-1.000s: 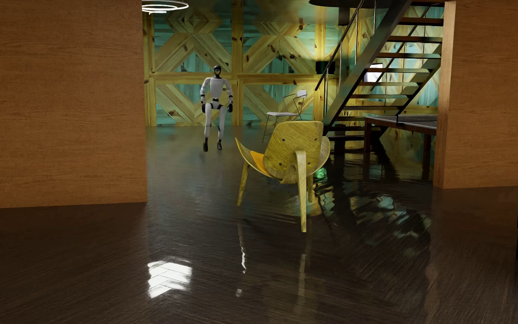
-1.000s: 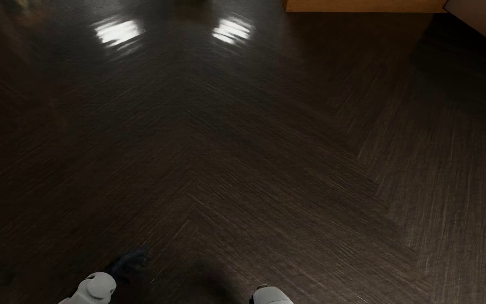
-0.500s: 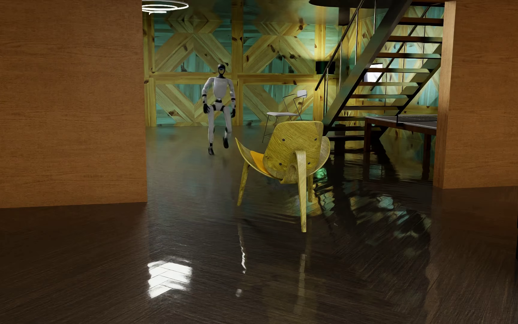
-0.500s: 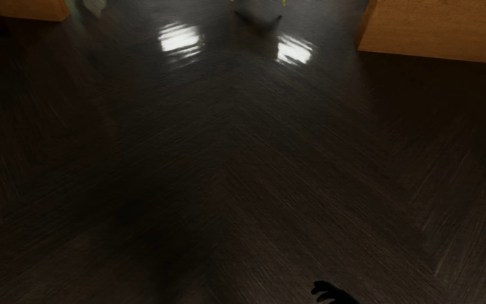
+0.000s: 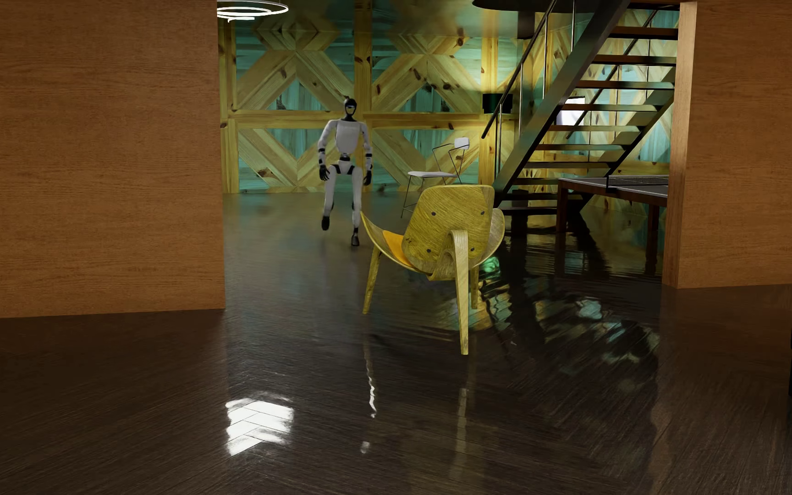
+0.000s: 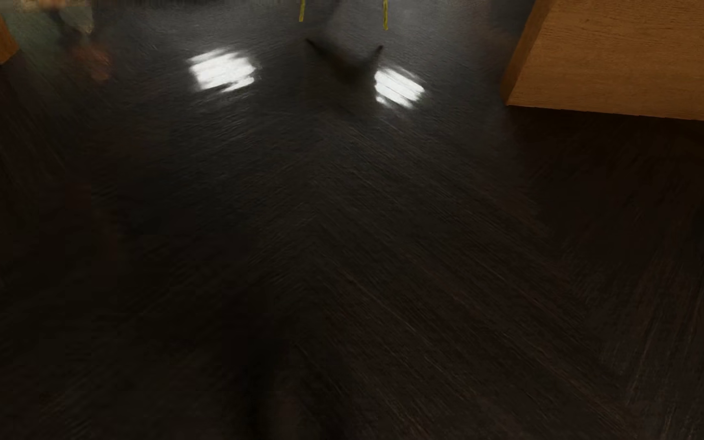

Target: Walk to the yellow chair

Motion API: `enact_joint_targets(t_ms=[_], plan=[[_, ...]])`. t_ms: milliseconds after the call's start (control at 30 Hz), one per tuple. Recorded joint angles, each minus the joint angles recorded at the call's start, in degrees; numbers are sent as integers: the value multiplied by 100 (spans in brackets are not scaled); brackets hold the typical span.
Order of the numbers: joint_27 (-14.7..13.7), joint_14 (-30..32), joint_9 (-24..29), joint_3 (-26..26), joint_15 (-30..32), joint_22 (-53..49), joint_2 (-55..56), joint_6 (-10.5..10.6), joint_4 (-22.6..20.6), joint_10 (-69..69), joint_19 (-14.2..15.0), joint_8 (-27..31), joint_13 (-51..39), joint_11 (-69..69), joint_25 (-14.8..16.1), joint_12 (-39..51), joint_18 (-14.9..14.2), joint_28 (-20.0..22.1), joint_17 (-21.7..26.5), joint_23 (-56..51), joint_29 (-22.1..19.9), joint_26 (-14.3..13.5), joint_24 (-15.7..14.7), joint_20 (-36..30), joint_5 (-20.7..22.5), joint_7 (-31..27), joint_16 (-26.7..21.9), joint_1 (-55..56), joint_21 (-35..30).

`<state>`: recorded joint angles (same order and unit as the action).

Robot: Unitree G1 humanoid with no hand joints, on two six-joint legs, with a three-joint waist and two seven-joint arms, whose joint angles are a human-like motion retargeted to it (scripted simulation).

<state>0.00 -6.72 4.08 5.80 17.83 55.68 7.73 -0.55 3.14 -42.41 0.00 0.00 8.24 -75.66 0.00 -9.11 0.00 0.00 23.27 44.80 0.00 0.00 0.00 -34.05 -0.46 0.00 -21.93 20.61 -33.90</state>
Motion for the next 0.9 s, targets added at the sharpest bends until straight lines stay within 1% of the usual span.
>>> enact_joint_targets(t_ms=[33,67,100,133,167,200,233,267,300,333,367,400,433,467,500,533,567,600,633,667,700,767,833,900], plan=[[0,-84,38,-282,-78,-250,498,54,-54,231,0,0,214,-415,0,128,0,0,-59,-19,0,0,0,207,64,0,-55,-429,-164],[0,-141,75,-633,-59,-487,905,121,-44,430,0,0,469,-386,0,256,0,0,-96,-88,0,0,0,357,110,0,-129,-858,-265],[0,-188,84,-903,-3,-709,1308,189,0,573,0,0,748,-9,0,404,0,0,-103,-209,0,0,0,518,155,0,-196,-1208,-311],[0,-233,116,-1166,179,-911,1576,228,20,732,0,0,1016,724,0,563,0,0,-104,-341,0,0,0,676,161,0,-260,-1592,-328],[0,-323,141,-1371,502,-1116,1753,268,96,803,0,0,1224,1696,0,716,0,0,-111,-426,0,0,0,838,173,0,-334,-1923,-387],[0,-459,150,-1520,756,-1290,1839,266,135,848,0,0,1372,2717,0,868,0,0,-135,-435,0,0,0,988,134,0,-397,-2222,-471],[0,-604,137,-1597,654,-1397,1837,244,130,890,0,0,1452,3753,0,1020,0,0,-169,-377,0,0,0,1124,130,0,-435,-2491,-582],[0,-741,105,-1624,-345,-1448,1766,211,105,944,0,0,1474,4707,0,1161,0,0,-211,-270,0,0,0,1228,107,0,-449,-2757,-681],[0,-830,77,-1611,-1667,-1467,1634,166,75,1011,0,0,1450,4753,0,1259,0,0,-249,-149,0,0,0,1308,97,0,-442,-3085,-779],[0,-860,61,-1633,-1808,-1471,1515,134,91,1040,0,0,1397,6281,0,1311,0,0,-268,-50,0,0,0,1378,81,0,-417,-3357,-863],[0,-834,51,-1696,-1720,-1461,1489,139,144,996,0,0,1338,6603,0,1317,0,0,-267,10,0,0,0,1374,64,0,-382,-3511,-905],[0,-695,-1,-1699,-1814,-1465,1770,180,244,793,0,0,1237,5110,0,1291,0,0,-236,-16,0,0,0,1360,134,0,-344,-3460,-892],[0,-364,-30,-1740,-1023,-1437,1959,264,390,519,0,0,1117,5178,0,1199,0,0,-204,-48,0,0,0,1294,250,0,-291,-3343,-853],[0,161,14,-1614,34,-1252,2109,418,527,-20,0,0,929,4893,0,1089,0,0,-184,-5,0,0,0,1228,419,0,-154,-3155,-772],[0,727,35,-1485,308,-795,2159,509,665,-846,0,0,536,4572,0,1045,0,0,-206,341,0,0,0,998,495,0,-30,-2739,-688],[0,1035,76,-1442,88,-403,1904,586,832,-1878,0,0,239,4413,0,905,0,0,-143,410,0,0,0,646,630,0,56,-2252,-628],[0,777,104,-1353,-201,-74,1636,628,938,-2865,0,0,-68,4379,0,839,0,0,-88,375,0,0,0,334,746,0,125,-1690,-449],[0,140,135,-1121,-507,113,1254,594,962,-3664,0,0,-261,4437,0,745,0,0,-28,255,0,0,0,115,789,0,173,-1284,-143],[0,-281,135,-820,-818,215,889,530,923,-4201,0,0,-429,4493,0,579,0,0,45,122,0,0,0,23,821,0,202,-915,152],[0,-380,122,-506,-1182,221,503,474,887,-4525,0,0,-589,4588,0,356,0,0,139,-20,0,0,0,67,820,0,183,-529,417],[0,-305,89,-245,-1511,219,167,411,848,-4554,0,0,-716,4675,0,119,0,0,232,-242,0,0,0,172,810,0,155,-160,645],[0,-108,49,83,-2148,139,-551,381,822,-3729,0,0,-886,4868,0,-308,0,0,520,-887,0,0,0,273,813,0,91,412,1026],[0,-98,37,153,-2716,149,-1147,343,782,-2012,0,0,-1063,4956,0,-554,0,0,724,-1462,0,0,0,119,773,0,-13,695,1229],[0,139,-45,139,-3080,325,-1493,333,796,-258,0,0,-1213,4983,0,-606,0,0,786,-1718,0,0,0,-107,773,0,-50,854,1299]])
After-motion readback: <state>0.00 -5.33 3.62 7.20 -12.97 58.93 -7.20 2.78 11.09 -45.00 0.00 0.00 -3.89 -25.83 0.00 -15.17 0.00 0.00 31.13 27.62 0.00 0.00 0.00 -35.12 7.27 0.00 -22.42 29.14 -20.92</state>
